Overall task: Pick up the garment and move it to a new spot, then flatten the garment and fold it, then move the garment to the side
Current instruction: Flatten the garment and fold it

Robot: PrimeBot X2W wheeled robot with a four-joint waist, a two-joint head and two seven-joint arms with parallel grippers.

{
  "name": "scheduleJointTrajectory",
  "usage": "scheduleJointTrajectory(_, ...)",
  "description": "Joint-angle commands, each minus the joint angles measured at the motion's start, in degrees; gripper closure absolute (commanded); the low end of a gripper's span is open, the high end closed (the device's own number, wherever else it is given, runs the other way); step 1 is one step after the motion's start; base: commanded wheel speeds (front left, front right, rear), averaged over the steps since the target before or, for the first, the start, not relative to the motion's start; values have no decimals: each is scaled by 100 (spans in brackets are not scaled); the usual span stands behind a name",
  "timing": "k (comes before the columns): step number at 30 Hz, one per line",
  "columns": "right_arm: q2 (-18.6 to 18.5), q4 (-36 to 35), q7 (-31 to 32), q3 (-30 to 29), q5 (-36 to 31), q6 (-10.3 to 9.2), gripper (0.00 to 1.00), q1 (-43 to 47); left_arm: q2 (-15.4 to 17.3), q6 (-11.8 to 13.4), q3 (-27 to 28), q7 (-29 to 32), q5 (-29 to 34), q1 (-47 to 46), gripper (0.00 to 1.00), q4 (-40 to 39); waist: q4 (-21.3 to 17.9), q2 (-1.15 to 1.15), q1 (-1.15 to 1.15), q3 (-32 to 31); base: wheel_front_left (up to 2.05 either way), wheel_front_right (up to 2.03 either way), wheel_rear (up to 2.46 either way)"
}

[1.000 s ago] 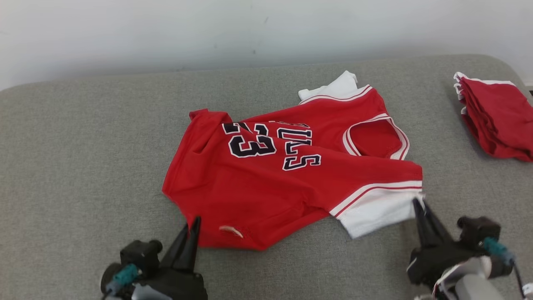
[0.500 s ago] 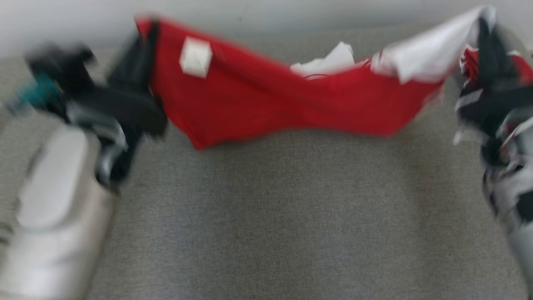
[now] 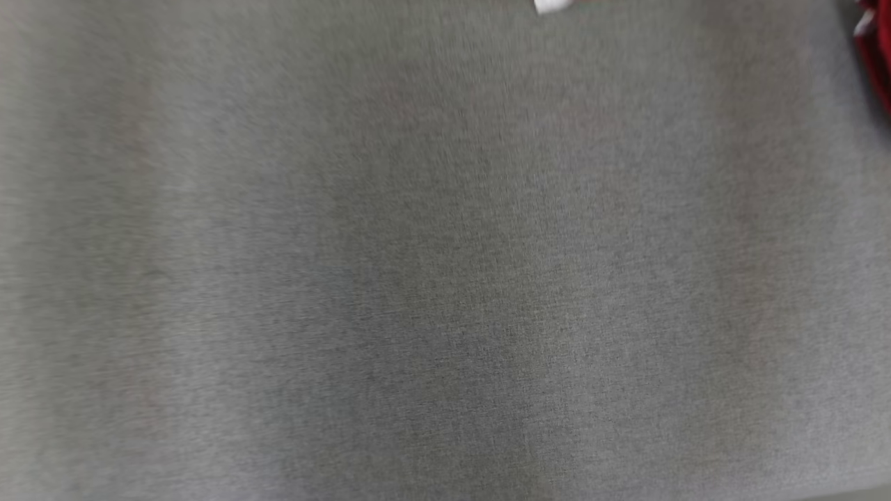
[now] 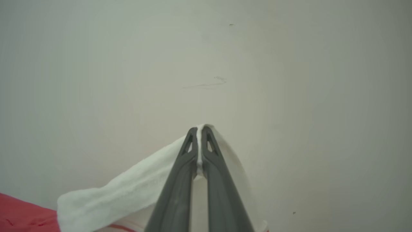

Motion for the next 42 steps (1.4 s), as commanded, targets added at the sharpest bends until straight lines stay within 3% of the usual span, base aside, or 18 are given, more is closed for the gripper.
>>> scheduleJointTrajectory(1,-2,161,-1,83,-150,-16,100,-368,-39,8,27,-39,-5,-328,100,169,-200,-1,-2,463,0,0,0)
scheduleJointTrajectory(8,95,1126,-102,464,-745,-16,100,-2093,-164,1,-26,-220,74,-1660,100,1094,-210,-1,-2,583,0,0,0)
scheduleJointTrajectory(15,318,1890,-297,947,-982,-16,100,-2991,-196,-3,-30,-512,31,-2267,100,1815,-163,-1,-2,657,0,0,0)
scheduleJointTrajectory(25,352,2433,-473,1508,-748,-16,100,-3324,-154,-13,-178,-742,-171,-2460,100,2420,-120,-1,-2,731,0,0,0)
scheduleJointTrajectory(42,341,2728,-601,2082,-186,-16,100,-3460,-223,-11,-658,-1002,-503,-2560,100,2537,-80,-1,-2,840,0,0,0)
